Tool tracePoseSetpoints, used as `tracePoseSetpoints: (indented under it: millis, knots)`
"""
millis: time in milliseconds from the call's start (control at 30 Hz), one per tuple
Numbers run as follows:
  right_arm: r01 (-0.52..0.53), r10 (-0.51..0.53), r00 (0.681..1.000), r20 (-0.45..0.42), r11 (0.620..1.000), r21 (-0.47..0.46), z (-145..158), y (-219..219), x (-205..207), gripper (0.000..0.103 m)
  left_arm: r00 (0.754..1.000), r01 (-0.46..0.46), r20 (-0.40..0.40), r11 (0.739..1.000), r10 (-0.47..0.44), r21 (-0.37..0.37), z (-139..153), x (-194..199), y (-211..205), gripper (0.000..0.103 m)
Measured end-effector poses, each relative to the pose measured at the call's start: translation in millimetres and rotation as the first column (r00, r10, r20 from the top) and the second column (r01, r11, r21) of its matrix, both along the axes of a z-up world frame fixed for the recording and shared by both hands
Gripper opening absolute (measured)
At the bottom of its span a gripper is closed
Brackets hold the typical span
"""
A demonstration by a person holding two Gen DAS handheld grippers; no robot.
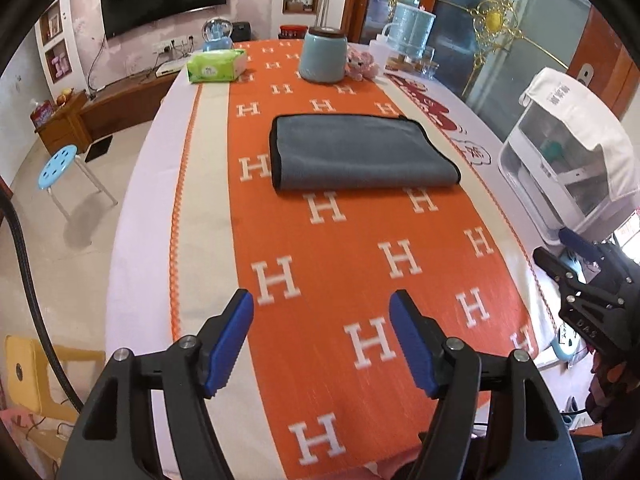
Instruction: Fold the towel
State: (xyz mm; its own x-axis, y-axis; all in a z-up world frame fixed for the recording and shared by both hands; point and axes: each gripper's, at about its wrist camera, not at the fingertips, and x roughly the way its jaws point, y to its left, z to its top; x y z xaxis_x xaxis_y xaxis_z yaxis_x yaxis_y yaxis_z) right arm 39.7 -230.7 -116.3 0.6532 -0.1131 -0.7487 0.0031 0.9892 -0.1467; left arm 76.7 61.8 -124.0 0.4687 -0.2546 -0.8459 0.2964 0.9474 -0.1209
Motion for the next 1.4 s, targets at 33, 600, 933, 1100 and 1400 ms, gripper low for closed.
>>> tracePoseSetpoints:
  millis: [33, 600, 933, 1100, 1400]
  knots:
    - [0.002, -0.002, 1.0, -0.006, 1.0, 0.005, 3.0, -1.8, -2.3, 0.06, 1.0, -0.002, -0.004, 1.0, 0.002, 0.005, 0.9, -1.9, -2.0, 0.069]
    - [0.05, -0.027, 0.992, -0.122, 0.981, 0.19, 68.1, -35.8, -7.2, 0.082, 0.985, -0.17, -0.006, 0.982, 0.172, 0.085, 62.3, -14.3, -62.8, 0.072]
    - [0.05, -0.017, 0.993, -0.12, 0.959, 0.279, 87.5, -37.7, -25.3, 0.092, 0.974, -0.222, 0.075, 0.968, 0.214, 0.117, 94.0, -39.5, -89.0, 0.083]
    - [0.051, -0.022, 0.994, -0.105, 0.96, 0.277, 90.3, -33.3, -33.0, 0.096, 0.955, -0.277, 0.144, 0.952, 0.258, 0.133, 102.1, -53.2, -85.8, 0.094]
    - [0.069, -0.042, 0.994, -0.097, 0.953, 0.294, 82.0, -26.1, -46.8, 0.103, 0.943, -0.303, 0.188, 0.942, 0.274, 0.144, 101.0, -70.2, -78.6, 0.102]
